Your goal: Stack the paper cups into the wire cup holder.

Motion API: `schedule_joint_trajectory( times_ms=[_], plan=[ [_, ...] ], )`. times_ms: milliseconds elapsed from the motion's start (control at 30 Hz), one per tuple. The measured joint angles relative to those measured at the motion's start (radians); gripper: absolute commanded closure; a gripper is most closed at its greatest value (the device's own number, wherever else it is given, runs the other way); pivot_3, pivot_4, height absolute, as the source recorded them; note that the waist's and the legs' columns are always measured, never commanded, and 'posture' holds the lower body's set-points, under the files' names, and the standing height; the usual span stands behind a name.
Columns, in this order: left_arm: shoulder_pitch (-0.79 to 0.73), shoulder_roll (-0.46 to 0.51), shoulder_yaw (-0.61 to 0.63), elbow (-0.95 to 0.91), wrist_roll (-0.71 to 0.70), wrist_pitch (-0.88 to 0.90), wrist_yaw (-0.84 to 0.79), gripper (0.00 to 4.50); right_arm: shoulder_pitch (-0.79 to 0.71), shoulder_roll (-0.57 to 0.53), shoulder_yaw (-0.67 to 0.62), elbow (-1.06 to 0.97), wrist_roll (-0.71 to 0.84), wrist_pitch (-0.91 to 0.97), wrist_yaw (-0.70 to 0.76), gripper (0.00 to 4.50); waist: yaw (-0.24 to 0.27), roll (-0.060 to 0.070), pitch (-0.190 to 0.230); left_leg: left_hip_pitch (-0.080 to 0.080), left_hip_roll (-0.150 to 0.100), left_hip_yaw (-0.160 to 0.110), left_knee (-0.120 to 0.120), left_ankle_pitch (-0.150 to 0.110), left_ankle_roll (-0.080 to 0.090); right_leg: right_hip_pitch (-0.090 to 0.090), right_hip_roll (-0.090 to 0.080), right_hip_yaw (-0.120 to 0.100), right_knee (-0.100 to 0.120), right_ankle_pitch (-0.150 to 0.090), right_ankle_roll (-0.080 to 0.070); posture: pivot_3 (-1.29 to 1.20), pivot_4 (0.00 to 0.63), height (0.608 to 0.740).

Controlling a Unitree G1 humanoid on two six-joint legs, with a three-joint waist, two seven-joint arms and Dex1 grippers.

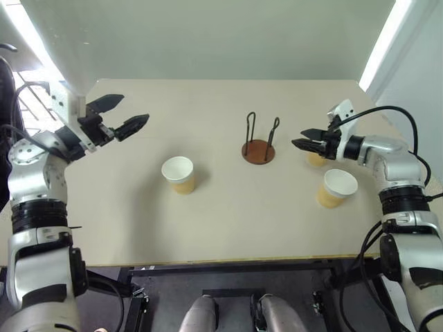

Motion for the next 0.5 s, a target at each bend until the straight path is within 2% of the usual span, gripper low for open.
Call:
schedule_joint_trajectory(
  times_ms=[333, 433, 500],
  plan=[
    [0.002, -0.006, -0.001, 0.015, 0.001, -0.002, 0.003, 0.0, 0.069, -0.006, 0.021, -0.095, 0.012, 0.059, 0.025, 2.2, -0.001, 0.0, 0.0, 0.0, 0.0, 0.0, 0.001, 0.001, 0.001, 0.0, 0.0, 0.0, 0.0, 0.0, 0.001, 0.0, 0.15, 0.74],
    [0.006, -0.007, -0.001, 0.015, 0.001, -0.002, 0.004, 0.0, 0.067, -0.005, 0.021, -0.096, 0.012, 0.059, 0.015, 1.58, -0.001, 0.0, 0.0, 0.0, 0.0, 0.0, 0.001, 0.002, 0.002, 0.0, 0.0, 0.0, 0.0, 0.0, 0.001, 0.0, 0.15, 0.74],
    [0.007, -0.007, -0.001, 0.014, 0.001, -0.005, 0.006, 0.0, 0.061, -0.002, 0.021, -0.094, 0.012, 0.06, 0.012, 0.94, -0.001, 0.0, 0.0, 0.0, -0.001, 0.0, 0.001, 0.002, 0.002, 0.0, 0.0, 0.0, 0.0, 0.0, 0.001, 0.0, 0.15, 0.74]
  ],
)
